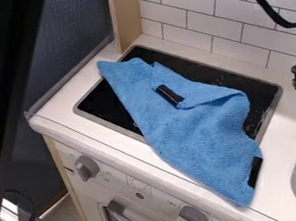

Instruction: Moved the cloth on the stove to the right

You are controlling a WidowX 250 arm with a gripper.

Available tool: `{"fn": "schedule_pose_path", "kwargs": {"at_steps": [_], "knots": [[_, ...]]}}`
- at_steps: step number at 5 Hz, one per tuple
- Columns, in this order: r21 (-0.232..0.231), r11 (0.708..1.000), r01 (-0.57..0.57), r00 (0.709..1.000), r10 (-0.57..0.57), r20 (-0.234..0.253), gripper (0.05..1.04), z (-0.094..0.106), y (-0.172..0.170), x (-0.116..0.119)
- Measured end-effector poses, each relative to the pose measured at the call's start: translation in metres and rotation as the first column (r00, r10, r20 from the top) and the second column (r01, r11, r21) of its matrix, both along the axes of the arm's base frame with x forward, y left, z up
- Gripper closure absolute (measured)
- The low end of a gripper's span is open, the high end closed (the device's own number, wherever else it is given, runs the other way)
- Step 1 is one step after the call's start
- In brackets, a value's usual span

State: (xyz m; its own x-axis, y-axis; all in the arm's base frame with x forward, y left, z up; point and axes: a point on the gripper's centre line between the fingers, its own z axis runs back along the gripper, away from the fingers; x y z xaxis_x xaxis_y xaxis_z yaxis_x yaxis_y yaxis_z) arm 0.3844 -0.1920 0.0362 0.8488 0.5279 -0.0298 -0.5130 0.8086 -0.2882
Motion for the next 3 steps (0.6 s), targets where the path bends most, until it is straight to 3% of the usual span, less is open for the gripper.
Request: {"fn": "schedule_pose_path", "kwargs": {"at_steps": [1,2,3], "knots": [[0.025,1.000,-0.004,0.999,0.005,-0.049,0.083,-0.019,0.004,-0.006],[0.094,0.991,-0.094,0.992,0.101,-0.073,0.083,-0.022,0.017,-0.007],[0.131,0.974,-0.184,0.981,0.190,-0.034,0.083,-0.010,0.039,-0.001]]}}
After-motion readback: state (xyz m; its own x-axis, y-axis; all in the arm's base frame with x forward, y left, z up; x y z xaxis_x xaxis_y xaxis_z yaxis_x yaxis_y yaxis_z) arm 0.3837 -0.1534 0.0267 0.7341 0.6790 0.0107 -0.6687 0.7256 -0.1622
